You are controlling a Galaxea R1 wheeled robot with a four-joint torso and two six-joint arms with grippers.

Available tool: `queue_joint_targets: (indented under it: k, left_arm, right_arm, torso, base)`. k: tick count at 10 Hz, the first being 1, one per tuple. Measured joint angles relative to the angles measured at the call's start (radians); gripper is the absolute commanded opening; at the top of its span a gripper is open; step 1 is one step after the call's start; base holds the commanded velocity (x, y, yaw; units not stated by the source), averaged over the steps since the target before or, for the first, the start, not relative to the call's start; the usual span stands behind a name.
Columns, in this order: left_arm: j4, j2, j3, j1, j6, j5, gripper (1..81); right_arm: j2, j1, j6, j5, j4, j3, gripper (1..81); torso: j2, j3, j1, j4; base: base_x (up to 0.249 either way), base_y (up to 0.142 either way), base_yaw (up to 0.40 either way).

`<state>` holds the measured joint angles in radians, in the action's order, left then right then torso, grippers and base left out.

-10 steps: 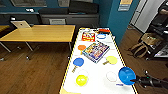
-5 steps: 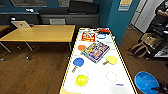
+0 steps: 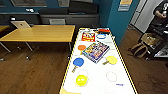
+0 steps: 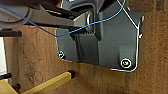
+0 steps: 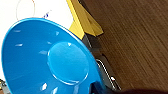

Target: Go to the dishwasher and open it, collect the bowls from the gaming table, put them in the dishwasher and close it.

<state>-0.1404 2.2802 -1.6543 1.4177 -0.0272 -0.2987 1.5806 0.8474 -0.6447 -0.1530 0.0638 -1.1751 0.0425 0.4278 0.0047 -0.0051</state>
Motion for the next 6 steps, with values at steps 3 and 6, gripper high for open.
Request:
queue_joint_targets:
  k: [3,6]
  left_arm:
    - [-0.002,-0.136,0.194,-0.062,0.000,-0.004,81.1]
    - [-0.003,-0.274,0.367,-0.123,0.001,-0.005,81.1]
  right_arm:
    - [0.100,0.287,0.016,0.202,0.060,-0.059,1.0]
    - [0.298,0.435,0.024,0.346,0.117,-0.162,1.0]
  torso:
    - [0.000,0.000,0.000,0.000]
    - [0.000,0.000,0.000,0.000]
  base:
    - [0.000,0.000,0.000]
    - [0.000,0.000,0.000]
